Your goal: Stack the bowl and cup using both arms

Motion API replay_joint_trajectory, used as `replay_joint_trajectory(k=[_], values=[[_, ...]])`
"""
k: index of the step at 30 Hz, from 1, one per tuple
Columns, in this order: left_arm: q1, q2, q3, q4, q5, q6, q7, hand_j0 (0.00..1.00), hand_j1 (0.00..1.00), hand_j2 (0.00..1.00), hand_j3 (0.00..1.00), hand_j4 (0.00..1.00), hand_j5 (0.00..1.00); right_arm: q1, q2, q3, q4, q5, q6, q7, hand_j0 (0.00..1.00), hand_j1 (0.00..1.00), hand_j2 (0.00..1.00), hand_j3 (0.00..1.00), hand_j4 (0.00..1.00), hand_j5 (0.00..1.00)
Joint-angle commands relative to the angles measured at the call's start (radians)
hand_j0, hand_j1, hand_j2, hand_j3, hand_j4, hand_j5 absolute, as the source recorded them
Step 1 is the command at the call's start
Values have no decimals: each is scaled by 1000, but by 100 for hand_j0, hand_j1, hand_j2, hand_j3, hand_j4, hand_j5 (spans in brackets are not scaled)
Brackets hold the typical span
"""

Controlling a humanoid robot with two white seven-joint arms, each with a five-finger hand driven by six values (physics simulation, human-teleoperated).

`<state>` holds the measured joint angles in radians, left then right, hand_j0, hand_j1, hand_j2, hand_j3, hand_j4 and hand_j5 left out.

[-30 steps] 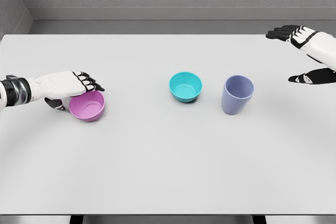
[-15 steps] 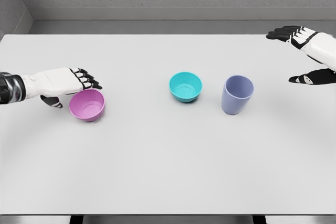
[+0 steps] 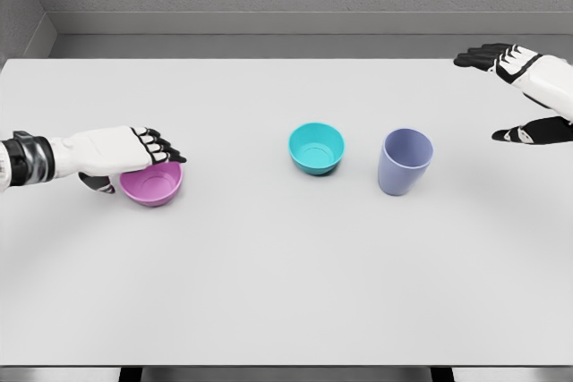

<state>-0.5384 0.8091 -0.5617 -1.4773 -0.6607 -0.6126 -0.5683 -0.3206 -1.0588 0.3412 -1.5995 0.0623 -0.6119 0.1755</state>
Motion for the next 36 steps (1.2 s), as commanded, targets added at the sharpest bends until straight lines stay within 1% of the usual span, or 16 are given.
replay_joint_trajectory(k=[1, 6, 20, 36], values=[[0, 1, 2, -3, 4, 2, -2, 100, 100, 100, 100, 100, 100, 0, -1, -1, 0, -7, 1, -1, 100, 100, 100, 100, 100, 100], [-3, 19, 6, -1, 13, 2, -2, 100, 100, 100, 100, 100, 100, 0, -1, -1, 0, -7, 1, -1, 100, 100, 100, 100, 100, 100], [-6, 7, 2, -37, 24, 2, -2, 100, 100, 100, 100, 100, 100, 0, -1, 1, 0, -7, 1, -1, 100, 100, 100, 100, 100, 100], [0, 7, 0, -41, 12, 2, -5, 100, 100, 100, 100, 100, 100, 0, -1, 1, 1, -7, 1, -1, 100, 100, 100, 100, 100, 100]])
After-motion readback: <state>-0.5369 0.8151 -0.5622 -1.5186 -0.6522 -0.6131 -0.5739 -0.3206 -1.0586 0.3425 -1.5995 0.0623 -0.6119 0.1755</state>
